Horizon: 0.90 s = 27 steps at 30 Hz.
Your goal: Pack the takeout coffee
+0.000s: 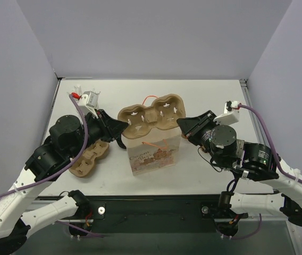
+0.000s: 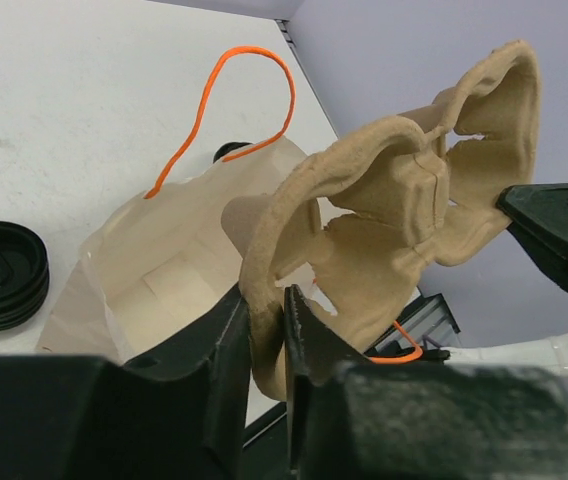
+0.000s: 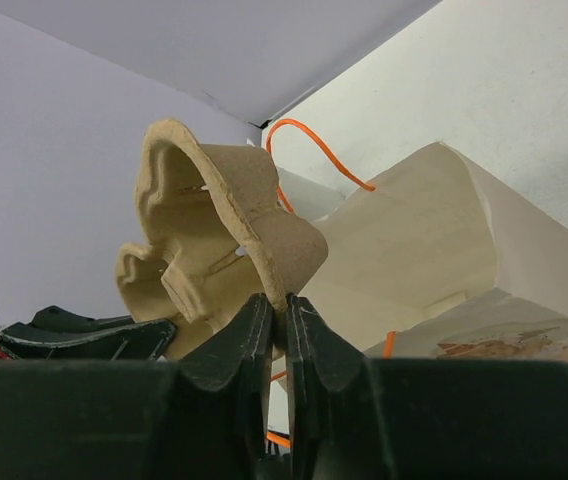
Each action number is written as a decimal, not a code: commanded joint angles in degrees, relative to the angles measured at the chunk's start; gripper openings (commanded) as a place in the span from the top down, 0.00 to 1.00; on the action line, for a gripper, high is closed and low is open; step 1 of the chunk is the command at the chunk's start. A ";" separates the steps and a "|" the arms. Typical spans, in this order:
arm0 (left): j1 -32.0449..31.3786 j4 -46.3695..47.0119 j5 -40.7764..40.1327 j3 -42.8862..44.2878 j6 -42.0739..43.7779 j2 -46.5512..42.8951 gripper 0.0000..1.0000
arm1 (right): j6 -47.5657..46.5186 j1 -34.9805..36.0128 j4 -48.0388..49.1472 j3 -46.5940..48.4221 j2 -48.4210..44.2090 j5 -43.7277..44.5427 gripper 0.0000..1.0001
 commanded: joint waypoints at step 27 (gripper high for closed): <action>1.41 -14.02 0.12 12.73 -12.09 7.10 1.00 | -34.65 -1.26 -19.46 38.11 23.84 -8.64 0.42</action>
